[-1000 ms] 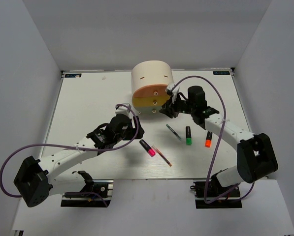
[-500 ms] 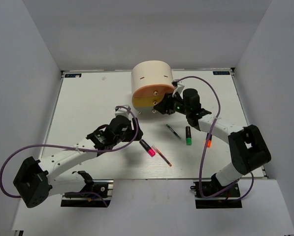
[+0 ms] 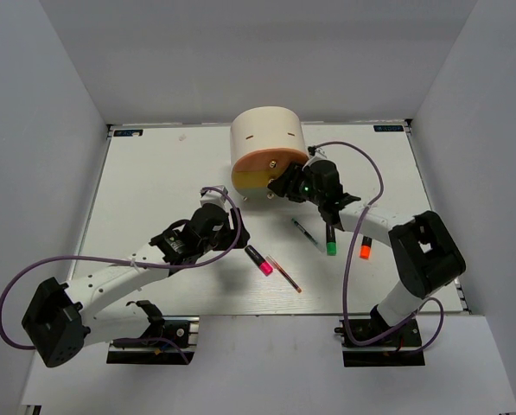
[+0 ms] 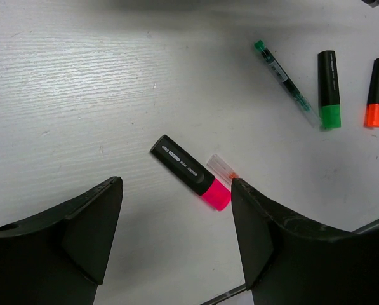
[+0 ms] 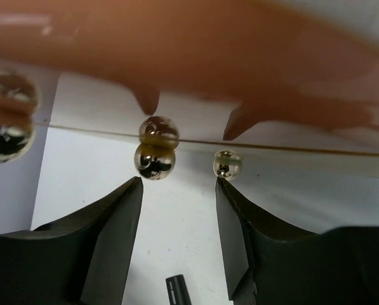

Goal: Sort the stationery into containers
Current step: Open the drawer in the storage box.

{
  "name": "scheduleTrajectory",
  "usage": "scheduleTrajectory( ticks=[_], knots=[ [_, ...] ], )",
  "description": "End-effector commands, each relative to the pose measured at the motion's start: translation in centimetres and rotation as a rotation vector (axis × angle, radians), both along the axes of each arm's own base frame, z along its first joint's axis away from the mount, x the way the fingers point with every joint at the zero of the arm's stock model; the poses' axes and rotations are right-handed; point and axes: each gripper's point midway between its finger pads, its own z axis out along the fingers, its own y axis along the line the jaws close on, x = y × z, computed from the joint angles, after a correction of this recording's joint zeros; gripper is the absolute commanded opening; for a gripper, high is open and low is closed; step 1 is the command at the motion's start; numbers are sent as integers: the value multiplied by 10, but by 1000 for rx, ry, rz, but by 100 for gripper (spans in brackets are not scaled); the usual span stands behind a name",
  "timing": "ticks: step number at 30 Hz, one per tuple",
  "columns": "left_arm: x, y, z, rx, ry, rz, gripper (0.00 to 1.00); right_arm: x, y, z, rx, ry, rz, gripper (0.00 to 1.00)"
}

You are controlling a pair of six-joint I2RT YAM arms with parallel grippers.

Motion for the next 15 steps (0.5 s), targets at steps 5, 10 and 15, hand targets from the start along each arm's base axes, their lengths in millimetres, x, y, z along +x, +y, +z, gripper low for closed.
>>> scheduleTrajectory(
  ticks=[5,10,15],
  knots=[
    [-2,3,6,-12,-17,9,79,25,8,30,108,-18,-106,56],
    [-2,3,3,-5,-11,9,79,29,12,35,135,-19,-113,56],
    [-2,3,-4,10,4,9,79,32,13,36,144,-24,-126,47]
  ],
)
